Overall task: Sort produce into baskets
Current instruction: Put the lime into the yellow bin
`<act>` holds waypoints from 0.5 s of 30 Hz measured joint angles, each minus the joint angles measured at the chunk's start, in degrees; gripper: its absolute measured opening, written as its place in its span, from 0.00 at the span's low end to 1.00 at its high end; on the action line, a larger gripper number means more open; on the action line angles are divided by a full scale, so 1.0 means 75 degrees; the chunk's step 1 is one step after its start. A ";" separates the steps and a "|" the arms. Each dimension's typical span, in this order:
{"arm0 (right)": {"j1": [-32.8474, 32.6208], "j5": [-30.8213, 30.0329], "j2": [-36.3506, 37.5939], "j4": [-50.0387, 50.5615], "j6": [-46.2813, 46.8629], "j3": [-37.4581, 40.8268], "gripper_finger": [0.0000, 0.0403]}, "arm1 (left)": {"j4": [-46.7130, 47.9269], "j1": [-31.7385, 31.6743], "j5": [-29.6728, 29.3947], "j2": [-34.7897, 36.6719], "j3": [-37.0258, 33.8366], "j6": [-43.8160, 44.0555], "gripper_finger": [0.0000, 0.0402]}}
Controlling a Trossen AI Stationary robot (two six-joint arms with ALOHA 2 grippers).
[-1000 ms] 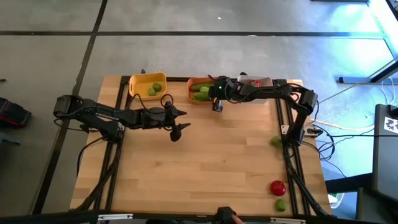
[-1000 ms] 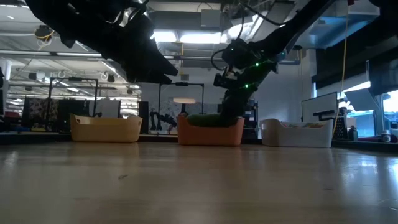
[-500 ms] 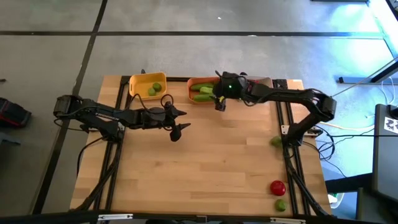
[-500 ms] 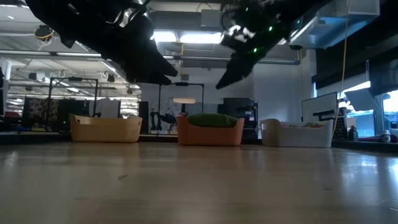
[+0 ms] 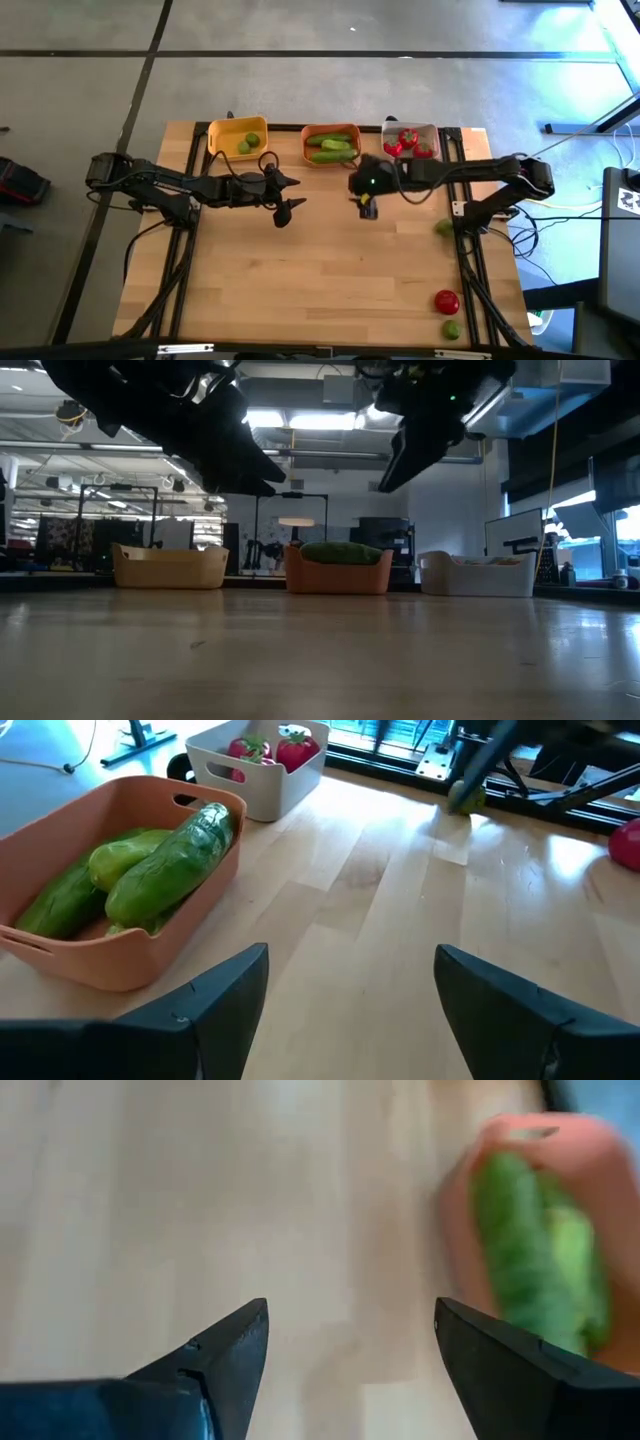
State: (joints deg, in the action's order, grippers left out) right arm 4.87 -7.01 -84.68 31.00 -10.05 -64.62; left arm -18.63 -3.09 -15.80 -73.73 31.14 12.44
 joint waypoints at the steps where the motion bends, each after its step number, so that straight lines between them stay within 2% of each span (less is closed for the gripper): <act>1: -0.0148 0.0004 0.0000 0.0161 0.0213 0.0000 0.68 | 0.0000 0.0000 0.0001 0.0000 0.0000 0.0067 0.70; 10: -0.1719 0.0051 0.0120 0.2265 0.2306 0.0003 0.68 | -0.0011 0.0121 0.0030 0.0003 0.0000 0.0311 0.70; 15: -0.2394 -0.0497 0.0149 0.3497 0.3308 0.0006 0.68 | -0.0058 0.0114 0.0033 0.0003 0.0000 0.0417 0.70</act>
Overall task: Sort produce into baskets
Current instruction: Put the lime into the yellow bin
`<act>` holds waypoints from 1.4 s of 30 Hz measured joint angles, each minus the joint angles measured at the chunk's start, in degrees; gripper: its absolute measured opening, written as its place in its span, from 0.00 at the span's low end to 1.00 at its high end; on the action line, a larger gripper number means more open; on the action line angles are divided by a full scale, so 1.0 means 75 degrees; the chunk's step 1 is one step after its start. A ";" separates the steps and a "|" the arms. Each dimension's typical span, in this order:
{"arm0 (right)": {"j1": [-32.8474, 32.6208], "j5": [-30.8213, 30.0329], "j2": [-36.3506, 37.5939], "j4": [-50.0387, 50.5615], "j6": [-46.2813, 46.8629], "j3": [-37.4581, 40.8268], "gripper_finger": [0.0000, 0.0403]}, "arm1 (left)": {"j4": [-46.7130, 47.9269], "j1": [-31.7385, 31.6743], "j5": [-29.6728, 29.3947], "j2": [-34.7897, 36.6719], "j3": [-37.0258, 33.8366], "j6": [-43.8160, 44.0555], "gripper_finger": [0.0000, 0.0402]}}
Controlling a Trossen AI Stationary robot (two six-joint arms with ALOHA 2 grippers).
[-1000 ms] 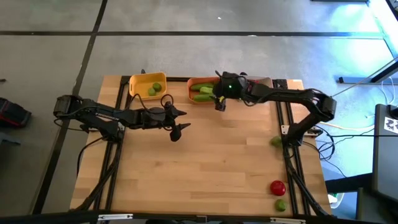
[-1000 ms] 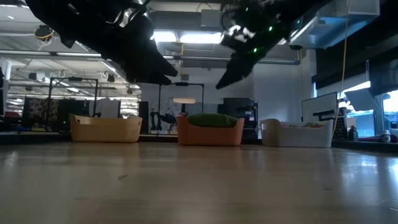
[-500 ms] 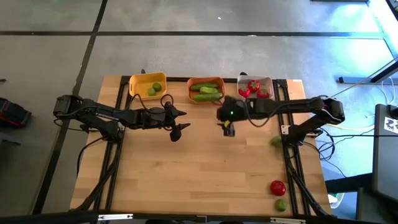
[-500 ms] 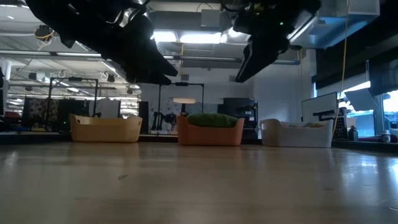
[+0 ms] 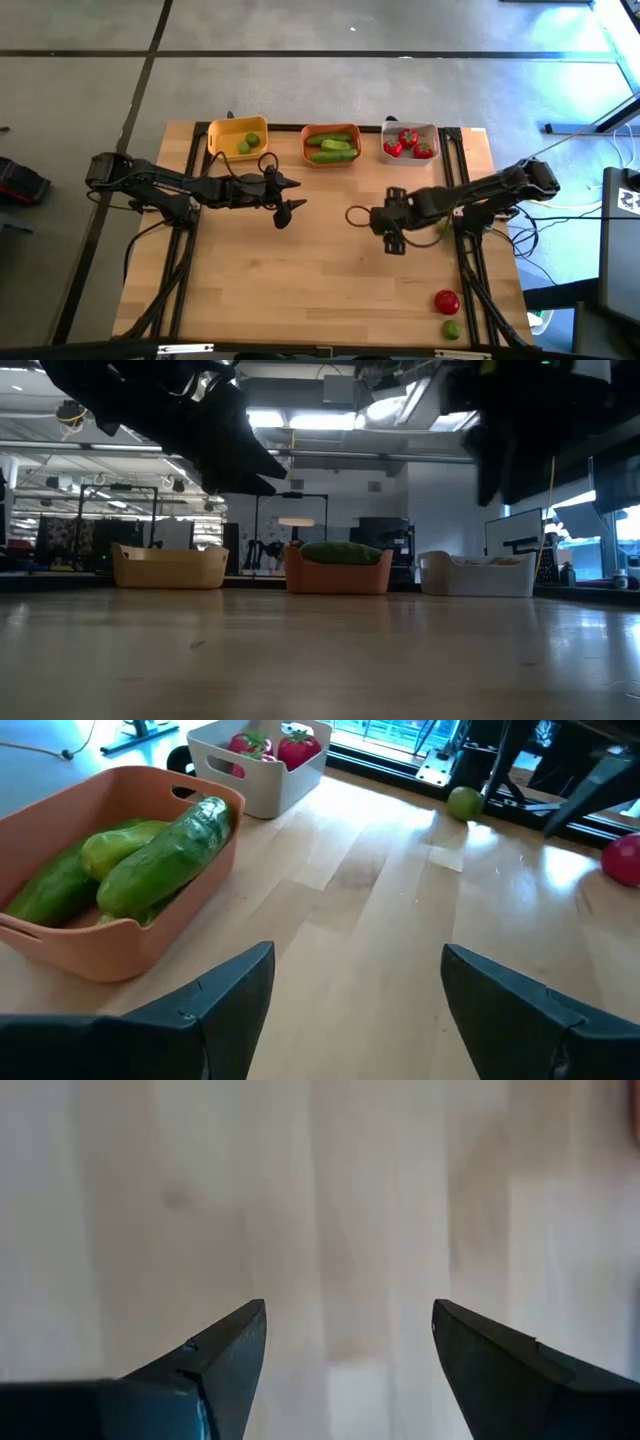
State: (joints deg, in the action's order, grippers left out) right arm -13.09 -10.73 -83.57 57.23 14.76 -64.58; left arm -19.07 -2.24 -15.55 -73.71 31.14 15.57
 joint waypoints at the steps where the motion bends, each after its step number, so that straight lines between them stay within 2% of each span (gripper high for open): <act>1: -0.0108 -0.0139 0.0008 0.0265 0.0166 0.0000 0.68 | 0.0003 0.0000 0.0000 0.0000 0.0000 0.0041 0.70; 7: -0.0541 -0.0284 0.0012 0.2026 0.0993 0.0035 0.68 | 0.0012 0.0003 0.0009 0.0000 0.0000 0.0100 0.70; 11: -0.0666 -0.0296 0.0047 0.2493 0.1171 0.0059 0.68 | 0.0013 0.0002 0.0032 0.0000 0.0000 0.0073 0.70; 20: -0.0657 -0.0202 0.0918 0.2614 0.1261 0.1356 0.68 | 0.0085 -0.0007 0.0038 0.0000 0.0000 0.0056 0.70; 25: -0.0651 0.0229 0.1357 0.2790 0.1410 0.1960 0.68 | 0.0076 -0.0122 0.0050 0.0000 0.0000 0.0053 0.70; 31: -0.0651 0.0712 0.1387 0.2701 0.1221 0.2570 0.68 | 0.0065 -0.0166 0.0050 0.0000 0.0000 0.0050 0.70; 42: -0.0651 0.0574 0.1381 0.1807 0.0796 0.3524 0.68 | 0.0061 -0.0163 0.0050 0.0000 0.0000 0.0064 0.70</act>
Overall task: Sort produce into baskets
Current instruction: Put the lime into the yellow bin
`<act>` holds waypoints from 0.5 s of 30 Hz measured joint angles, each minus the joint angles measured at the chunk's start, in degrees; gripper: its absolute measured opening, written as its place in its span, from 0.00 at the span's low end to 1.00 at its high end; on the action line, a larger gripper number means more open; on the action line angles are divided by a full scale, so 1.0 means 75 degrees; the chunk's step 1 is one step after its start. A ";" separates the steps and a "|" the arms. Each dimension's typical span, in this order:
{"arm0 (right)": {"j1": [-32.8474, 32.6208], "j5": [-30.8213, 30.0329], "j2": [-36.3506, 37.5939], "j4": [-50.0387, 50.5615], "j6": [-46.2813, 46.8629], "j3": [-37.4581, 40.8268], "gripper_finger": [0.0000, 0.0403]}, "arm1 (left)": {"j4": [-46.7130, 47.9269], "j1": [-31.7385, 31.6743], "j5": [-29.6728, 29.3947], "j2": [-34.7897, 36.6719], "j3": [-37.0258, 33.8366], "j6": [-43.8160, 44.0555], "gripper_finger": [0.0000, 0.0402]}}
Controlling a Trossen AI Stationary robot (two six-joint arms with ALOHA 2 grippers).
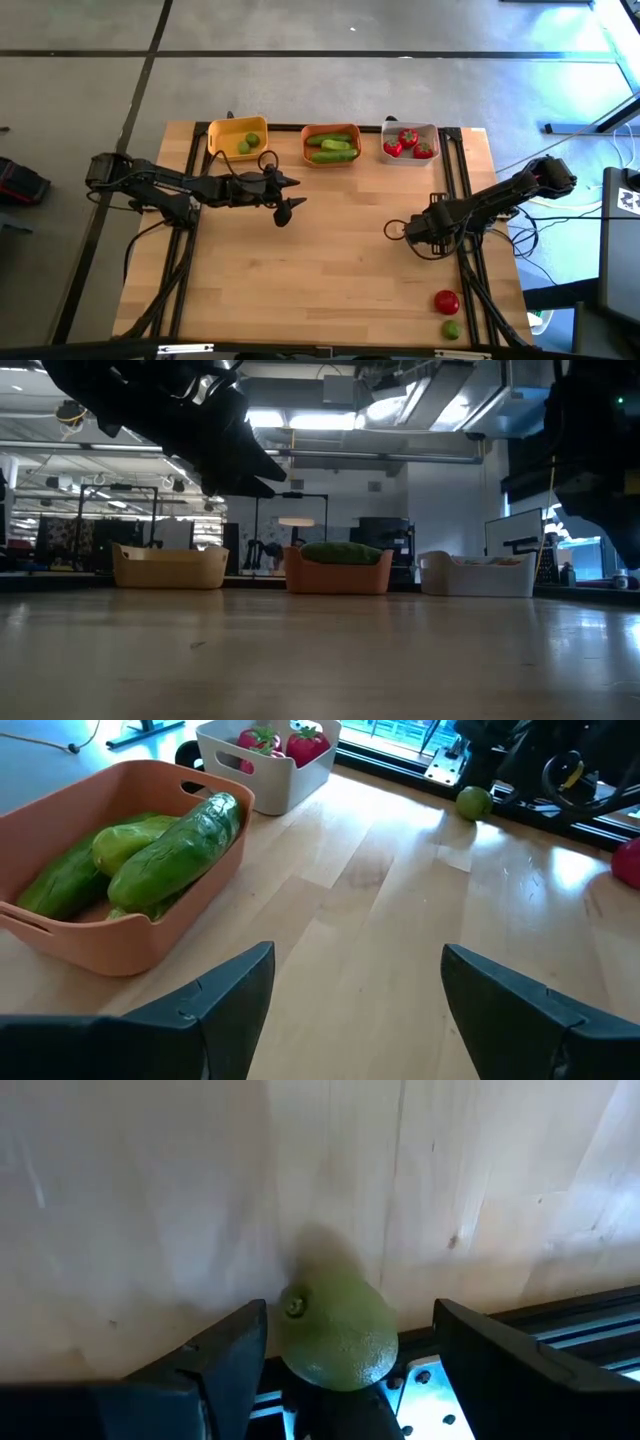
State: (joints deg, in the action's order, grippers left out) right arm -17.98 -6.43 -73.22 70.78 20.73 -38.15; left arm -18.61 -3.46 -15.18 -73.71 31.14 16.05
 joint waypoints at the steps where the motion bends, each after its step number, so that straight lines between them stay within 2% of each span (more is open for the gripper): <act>1: 0.0000 -0.0001 -0.0002 0.0002 0.0000 0.0011 0.68 | -0.0005 0.0000 0.0000 0.0000 0.0000 0.0001 0.70; 15: 0.0000 0.0002 -0.0015 -0.0080 -0.0005 0.0011 0.68 | -0.0038 -0.0003 -0.0003 0.0000 0.0000 0.0013 0.70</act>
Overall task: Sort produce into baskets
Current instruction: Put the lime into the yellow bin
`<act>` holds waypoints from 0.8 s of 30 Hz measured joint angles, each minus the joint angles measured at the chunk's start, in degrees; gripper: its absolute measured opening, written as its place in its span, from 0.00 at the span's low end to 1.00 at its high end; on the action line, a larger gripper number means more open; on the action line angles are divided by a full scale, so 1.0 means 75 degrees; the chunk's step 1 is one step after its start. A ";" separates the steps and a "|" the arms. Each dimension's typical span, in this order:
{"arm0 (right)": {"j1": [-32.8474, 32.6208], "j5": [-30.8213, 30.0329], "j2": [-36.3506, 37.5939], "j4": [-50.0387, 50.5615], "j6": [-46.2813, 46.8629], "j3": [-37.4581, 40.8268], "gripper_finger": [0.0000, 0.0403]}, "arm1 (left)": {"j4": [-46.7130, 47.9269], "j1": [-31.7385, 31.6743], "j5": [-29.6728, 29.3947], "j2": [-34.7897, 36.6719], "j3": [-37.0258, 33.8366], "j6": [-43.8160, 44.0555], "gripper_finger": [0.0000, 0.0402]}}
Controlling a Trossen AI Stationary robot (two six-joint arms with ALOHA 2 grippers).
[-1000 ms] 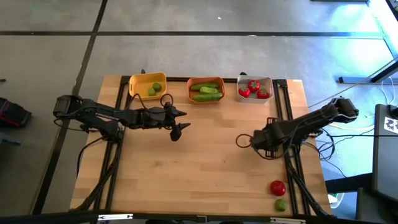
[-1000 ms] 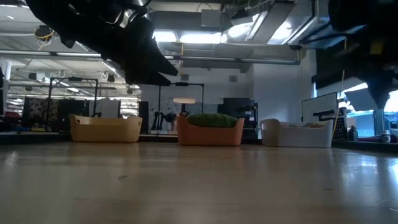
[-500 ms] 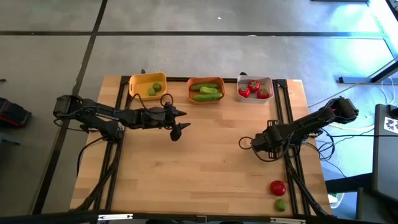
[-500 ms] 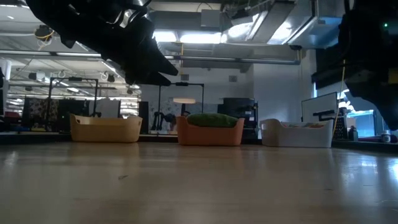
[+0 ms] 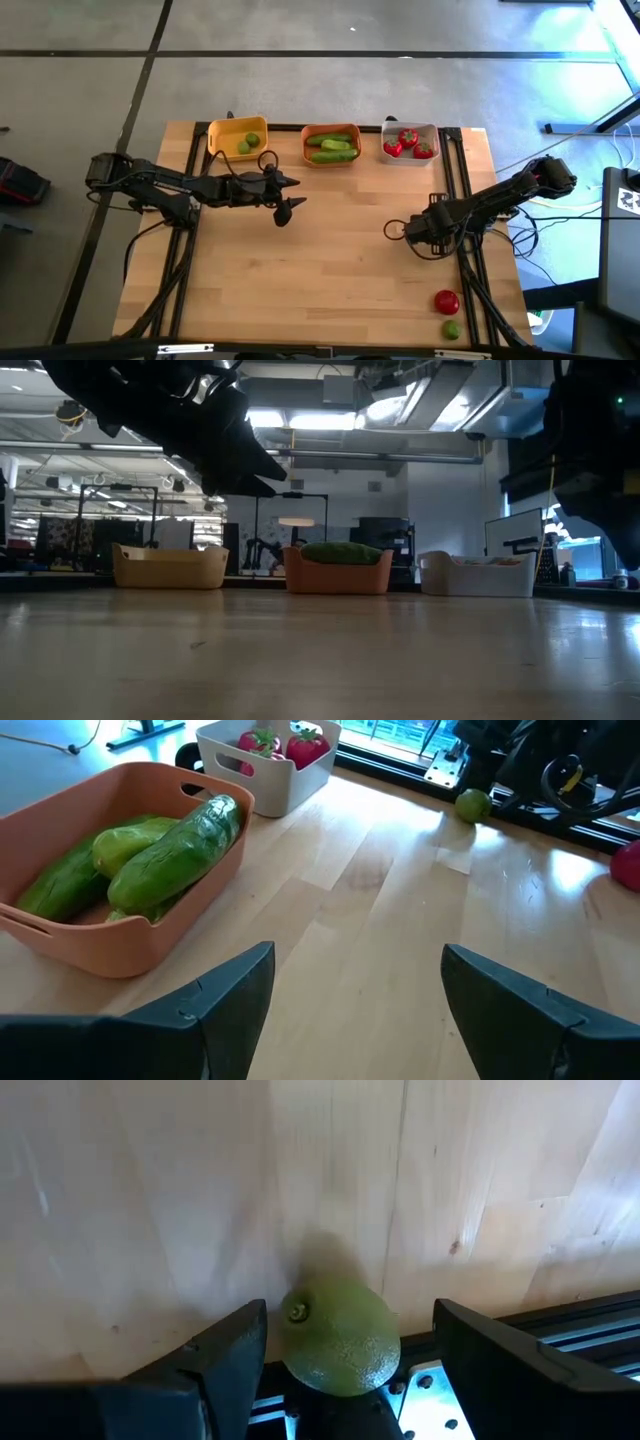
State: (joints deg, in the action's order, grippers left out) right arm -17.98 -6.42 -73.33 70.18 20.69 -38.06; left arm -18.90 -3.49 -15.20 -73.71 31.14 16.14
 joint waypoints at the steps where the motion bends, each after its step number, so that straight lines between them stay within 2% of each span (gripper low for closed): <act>1: 0.0000 0.0003 -0.0003 0.0022 -0.0016 0.0000 0.68 | 0.0000 0.0000 0.0000 0.0000 0.0000 0.0000 0.70; 11: 0.0000 0.0475 -0.0536 0.0045 -0.0608 -0.0009 0.68 | 0.0035 0.0002 -0.0003 0.0000 -0.0003 -0.0132 0.70; 17: 0.0074 0.0279 -0.1617 0.0091 -0.0505 -0.0009 0.68 | 0.0029 0.0000 -0.0003 0.0000 -0.0003 -0.0197 0.70; 24: 0.0743 0.0187 -0.2821 0.0080 -0.0411 -0.0012 0.68 | 0.0031 0.0000 -0.0004 0.0000 -0.0003 -0.0204 0.70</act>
State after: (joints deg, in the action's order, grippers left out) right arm -12.40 -5.01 -94.49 70.78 17.61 -38.15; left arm -18.66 -3.49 -15.23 -73.71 31.11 14.61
